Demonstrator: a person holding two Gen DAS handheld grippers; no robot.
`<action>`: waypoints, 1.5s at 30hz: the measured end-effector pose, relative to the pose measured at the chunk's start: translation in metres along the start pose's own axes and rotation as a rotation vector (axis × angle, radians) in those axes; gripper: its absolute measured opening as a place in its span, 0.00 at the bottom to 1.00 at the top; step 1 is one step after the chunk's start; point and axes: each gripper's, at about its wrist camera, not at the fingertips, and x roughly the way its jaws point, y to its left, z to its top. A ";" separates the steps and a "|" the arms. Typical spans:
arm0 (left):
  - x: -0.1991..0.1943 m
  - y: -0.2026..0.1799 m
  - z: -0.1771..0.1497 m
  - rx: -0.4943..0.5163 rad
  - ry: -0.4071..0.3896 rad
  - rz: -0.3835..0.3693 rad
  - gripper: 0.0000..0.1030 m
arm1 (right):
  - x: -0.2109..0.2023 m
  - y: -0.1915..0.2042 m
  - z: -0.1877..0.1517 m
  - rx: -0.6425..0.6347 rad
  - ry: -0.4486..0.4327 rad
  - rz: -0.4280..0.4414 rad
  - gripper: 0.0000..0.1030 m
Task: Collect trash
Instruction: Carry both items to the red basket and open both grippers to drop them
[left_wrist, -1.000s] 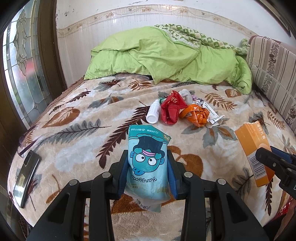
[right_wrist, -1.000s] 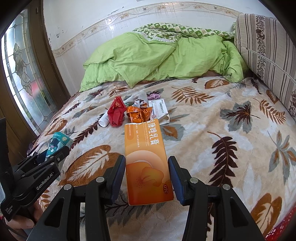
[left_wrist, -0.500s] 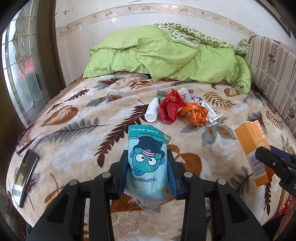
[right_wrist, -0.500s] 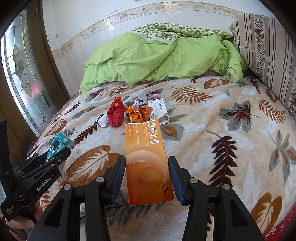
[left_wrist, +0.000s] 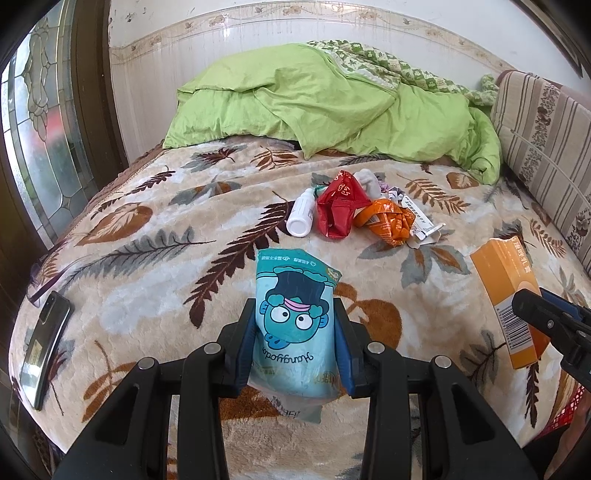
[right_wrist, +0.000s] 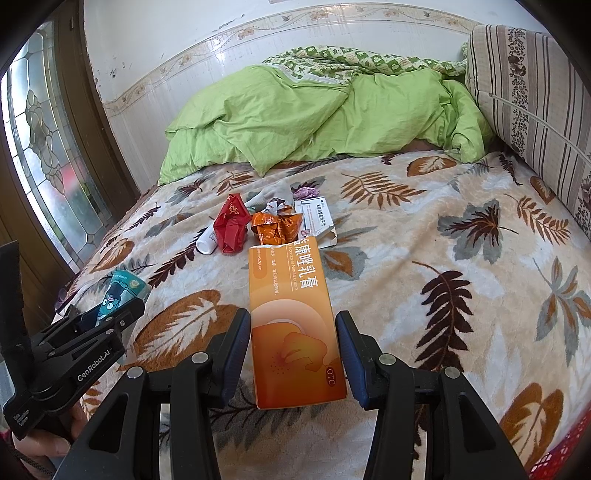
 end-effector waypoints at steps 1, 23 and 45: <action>-0.001 -0.002 -0.001 0.000 0.000 0.000 0.35 | 0.000 0.000 0.000 0.000 -0.001 0.001 0.49; -0.116 -0.188 -0.009 0.337 0.008 -0.649 0.36 | -0.213 -0.180 -0.076 0.426 -0.165 -0.223 0.49; -0.143 -0.352 -0.047 0.507 0.216 -0.944 0.60 | -0.294 -0.298 -0.138 0.683 -0.213 -0.419 0.53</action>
